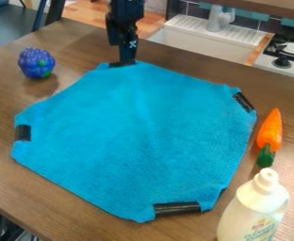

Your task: Fold the cloth from top left to bottom right

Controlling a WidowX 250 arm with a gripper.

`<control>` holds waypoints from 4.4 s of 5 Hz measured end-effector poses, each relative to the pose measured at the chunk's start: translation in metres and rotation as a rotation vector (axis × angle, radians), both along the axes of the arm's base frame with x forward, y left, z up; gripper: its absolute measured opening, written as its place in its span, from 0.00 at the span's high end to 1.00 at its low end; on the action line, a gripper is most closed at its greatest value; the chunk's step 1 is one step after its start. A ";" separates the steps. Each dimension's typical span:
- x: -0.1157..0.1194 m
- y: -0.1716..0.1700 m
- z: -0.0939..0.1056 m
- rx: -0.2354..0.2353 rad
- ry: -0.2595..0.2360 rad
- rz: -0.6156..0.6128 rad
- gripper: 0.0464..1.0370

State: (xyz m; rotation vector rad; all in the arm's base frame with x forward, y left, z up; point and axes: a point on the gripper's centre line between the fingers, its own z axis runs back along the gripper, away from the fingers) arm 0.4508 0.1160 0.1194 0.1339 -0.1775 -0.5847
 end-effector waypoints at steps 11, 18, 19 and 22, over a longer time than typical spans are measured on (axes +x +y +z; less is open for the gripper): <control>-0.018 0.012 0.035 0.082 -0.123 0.129 0.99; -0.156 -0.148 0.037 0.102 -0.107 -0.207 0.99; -0.168 -0.165 0.028 0.104 -0.084 -0.253 0.99; -0.194 -0.204 0.012 0.128 -0.065 -0.336 0.99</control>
